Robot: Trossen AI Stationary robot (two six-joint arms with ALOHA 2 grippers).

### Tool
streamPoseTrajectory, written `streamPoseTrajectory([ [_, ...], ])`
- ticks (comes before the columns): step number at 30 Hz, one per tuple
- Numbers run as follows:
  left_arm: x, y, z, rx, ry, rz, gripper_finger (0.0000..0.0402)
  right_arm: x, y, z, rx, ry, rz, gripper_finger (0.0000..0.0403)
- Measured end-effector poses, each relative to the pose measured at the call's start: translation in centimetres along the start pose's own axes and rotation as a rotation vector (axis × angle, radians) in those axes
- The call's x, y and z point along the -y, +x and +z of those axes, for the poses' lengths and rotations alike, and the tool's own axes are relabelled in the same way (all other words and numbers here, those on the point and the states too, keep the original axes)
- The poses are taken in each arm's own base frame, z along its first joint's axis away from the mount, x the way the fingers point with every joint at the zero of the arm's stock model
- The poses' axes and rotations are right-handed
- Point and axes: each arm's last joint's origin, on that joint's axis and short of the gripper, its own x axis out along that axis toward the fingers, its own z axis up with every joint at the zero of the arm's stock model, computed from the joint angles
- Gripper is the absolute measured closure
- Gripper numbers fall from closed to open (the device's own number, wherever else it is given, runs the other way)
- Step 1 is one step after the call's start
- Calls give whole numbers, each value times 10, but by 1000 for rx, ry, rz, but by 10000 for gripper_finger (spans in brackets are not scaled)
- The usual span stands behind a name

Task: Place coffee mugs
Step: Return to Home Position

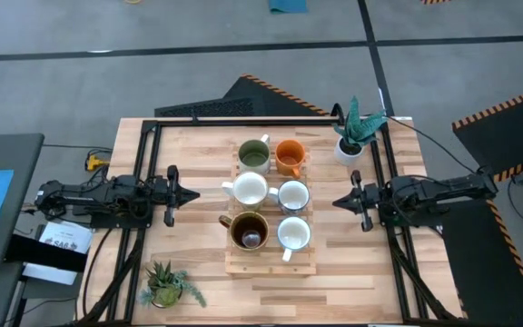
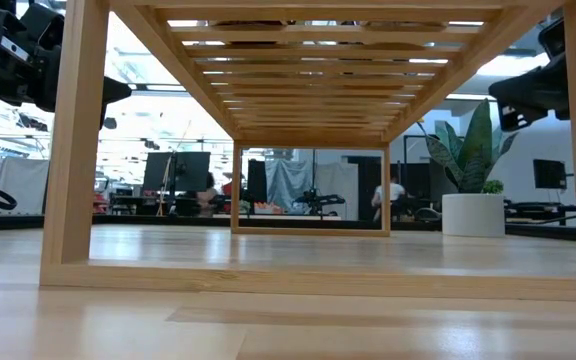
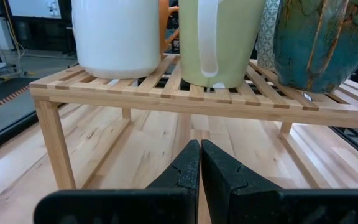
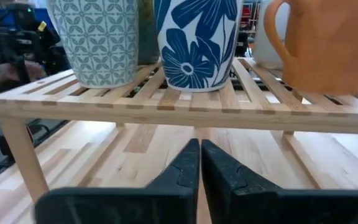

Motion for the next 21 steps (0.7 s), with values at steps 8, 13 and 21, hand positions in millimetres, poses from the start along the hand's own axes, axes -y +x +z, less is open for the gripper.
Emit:
streamPoseTrajectory([
  [8, 0, 0, 0, 0, 0, 0, 401, 0, 0, 0, -4, 20, 0, 351],
  [13, 0, 0, 0, 0, 0, 0, 401, 0, 0, -1, -5, 20, 0, 350],
  [21, 0, 0, 0, 0, 0, 0, 401, 0, 0, -1, -7, 21, 0, 349],
])
